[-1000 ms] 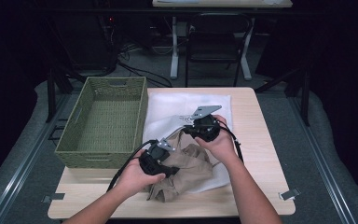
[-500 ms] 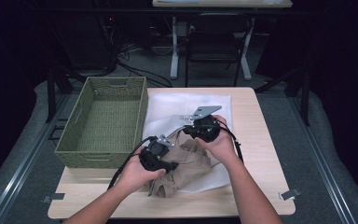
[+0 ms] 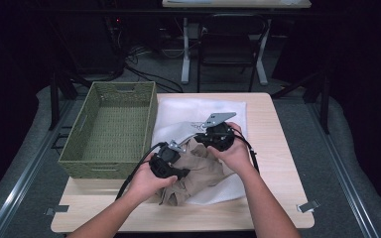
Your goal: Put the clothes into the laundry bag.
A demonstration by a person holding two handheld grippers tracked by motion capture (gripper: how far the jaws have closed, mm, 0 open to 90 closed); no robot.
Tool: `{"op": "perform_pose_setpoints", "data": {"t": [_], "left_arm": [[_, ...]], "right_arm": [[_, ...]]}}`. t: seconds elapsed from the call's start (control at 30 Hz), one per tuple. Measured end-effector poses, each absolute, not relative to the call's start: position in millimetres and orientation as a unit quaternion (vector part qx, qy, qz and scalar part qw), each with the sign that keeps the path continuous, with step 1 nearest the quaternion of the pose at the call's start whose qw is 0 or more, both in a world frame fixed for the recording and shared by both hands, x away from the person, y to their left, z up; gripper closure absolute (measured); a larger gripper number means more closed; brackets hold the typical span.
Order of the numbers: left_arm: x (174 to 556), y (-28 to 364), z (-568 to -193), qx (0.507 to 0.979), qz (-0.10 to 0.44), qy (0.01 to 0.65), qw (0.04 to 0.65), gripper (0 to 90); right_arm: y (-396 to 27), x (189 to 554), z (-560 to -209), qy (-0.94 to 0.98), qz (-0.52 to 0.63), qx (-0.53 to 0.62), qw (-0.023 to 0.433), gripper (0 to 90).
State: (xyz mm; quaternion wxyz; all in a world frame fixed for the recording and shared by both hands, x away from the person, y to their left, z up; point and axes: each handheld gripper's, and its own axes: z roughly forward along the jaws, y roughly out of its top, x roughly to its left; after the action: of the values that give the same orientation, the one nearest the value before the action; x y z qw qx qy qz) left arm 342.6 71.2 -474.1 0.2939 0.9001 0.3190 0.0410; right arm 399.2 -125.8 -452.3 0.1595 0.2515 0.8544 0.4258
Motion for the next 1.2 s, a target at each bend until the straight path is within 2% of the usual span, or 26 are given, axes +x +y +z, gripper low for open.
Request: {"op": "perform_pose_setpoints", "data": {"t": [1.2], "left_arm": [[365.5,59.1,-490.5,0.88,0.077,0.364,0.295,62.8]], "right_arm": [[-126.0,398.3,-453.8,0.855,0.425,0.252,0.158,87.8]]}}
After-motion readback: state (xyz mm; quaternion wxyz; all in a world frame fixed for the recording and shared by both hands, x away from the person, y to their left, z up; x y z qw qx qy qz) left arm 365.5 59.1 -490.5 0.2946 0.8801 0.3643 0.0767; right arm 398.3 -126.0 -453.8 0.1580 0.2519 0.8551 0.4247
